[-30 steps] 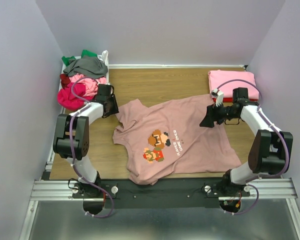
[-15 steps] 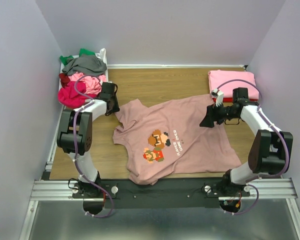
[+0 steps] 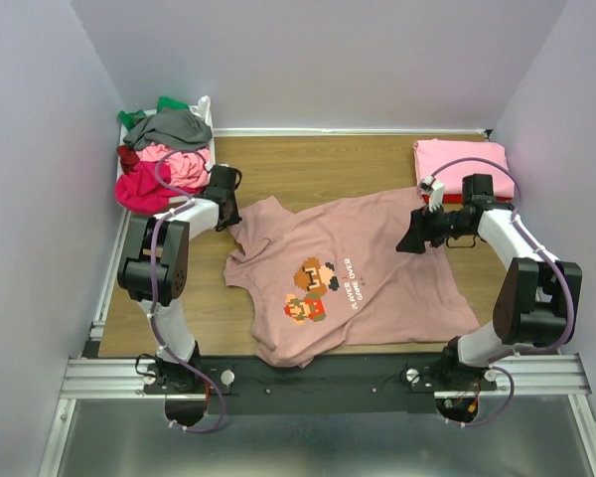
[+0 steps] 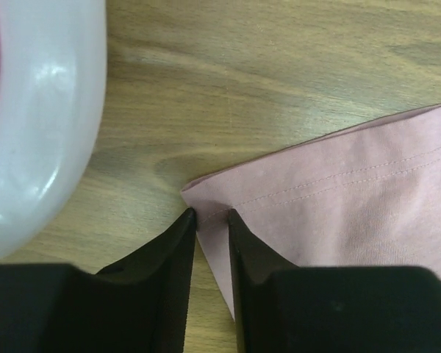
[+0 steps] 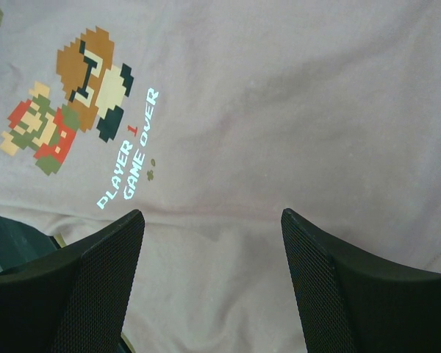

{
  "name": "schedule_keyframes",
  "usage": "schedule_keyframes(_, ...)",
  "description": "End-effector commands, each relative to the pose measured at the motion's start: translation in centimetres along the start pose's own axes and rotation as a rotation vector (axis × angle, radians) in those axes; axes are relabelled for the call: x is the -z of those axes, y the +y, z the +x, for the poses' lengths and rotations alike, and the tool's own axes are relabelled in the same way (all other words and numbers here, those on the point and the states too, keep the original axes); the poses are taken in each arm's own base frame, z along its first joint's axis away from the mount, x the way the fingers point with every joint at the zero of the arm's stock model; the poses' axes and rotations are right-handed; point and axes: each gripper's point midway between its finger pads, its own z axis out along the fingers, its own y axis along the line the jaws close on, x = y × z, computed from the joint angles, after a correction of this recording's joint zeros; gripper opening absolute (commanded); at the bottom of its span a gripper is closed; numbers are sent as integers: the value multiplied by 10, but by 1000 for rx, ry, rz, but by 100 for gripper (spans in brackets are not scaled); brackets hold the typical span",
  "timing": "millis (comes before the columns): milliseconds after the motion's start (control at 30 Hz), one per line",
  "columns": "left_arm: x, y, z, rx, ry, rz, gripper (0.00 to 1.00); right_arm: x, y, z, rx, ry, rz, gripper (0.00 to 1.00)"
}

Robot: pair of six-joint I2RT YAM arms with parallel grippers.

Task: Fold and stack the t-shirts
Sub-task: Flatten the tshirt out

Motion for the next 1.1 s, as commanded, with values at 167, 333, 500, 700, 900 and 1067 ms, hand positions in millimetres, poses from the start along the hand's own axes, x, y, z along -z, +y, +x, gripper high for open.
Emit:
schedule_keyframes(167, -10, 6, 17, -31, 54, -34, 17, 4, 7, -4, 12, -31, -16, 82)
schedule_keyframes(333, -2, -4, 7, -45, 33, 20, 0, 5, 7, -4, 16, -31, -14, 82)
schedule_keyframes(500, 30, -16, -27, -63, -69, 79, 0, 5, 4, -1, 21, -22, 1, 82)
schedule_keyframes(700, 56, -14, -47, -91, -145, 83, 0, 4, 0, 0, 32, -12, 9, 82)
schedule_keyframes(900, 66, -2, -51, -123, -167, 35, 0, 4, -12, -11, 58, -8, 40, 82)
schedule_keyframes(1067, 82, 11, -57, -144, -204, -13, 0, 2, -29, -23, 55, 4, 69, 82)
